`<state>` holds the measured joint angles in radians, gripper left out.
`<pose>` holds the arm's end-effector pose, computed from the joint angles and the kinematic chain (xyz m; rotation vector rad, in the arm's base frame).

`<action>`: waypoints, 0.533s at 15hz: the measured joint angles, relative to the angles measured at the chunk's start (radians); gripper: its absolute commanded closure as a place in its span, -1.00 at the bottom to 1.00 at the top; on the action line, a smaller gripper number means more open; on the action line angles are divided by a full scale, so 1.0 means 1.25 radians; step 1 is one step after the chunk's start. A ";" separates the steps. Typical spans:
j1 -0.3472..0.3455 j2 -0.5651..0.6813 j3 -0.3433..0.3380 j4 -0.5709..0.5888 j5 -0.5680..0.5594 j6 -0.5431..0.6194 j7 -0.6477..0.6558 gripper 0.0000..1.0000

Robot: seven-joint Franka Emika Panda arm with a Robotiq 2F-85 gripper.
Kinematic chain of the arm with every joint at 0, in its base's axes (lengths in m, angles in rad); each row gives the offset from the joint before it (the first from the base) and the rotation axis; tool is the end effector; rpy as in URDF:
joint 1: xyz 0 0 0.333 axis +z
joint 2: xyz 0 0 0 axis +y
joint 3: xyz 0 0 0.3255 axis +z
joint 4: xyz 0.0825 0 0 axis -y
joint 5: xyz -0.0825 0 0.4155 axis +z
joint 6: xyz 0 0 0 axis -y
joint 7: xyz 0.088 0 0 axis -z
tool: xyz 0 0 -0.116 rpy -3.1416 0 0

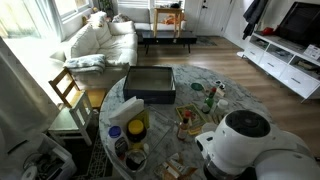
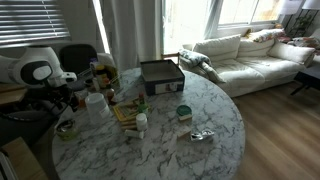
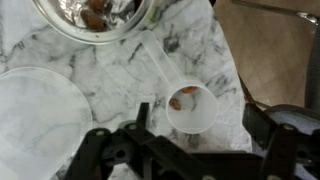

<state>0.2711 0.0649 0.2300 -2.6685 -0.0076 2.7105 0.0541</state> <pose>0.3758 0.2083 0.1866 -3.0556 -0.7052 0.0369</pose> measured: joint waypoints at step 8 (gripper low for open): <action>-0.007 -0.223 -0.006 0.021 0.097 -0.309 -0.047 -1.00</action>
<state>0.2628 -0.2139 0.2230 -2.6420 0.1134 2.3240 -0.0041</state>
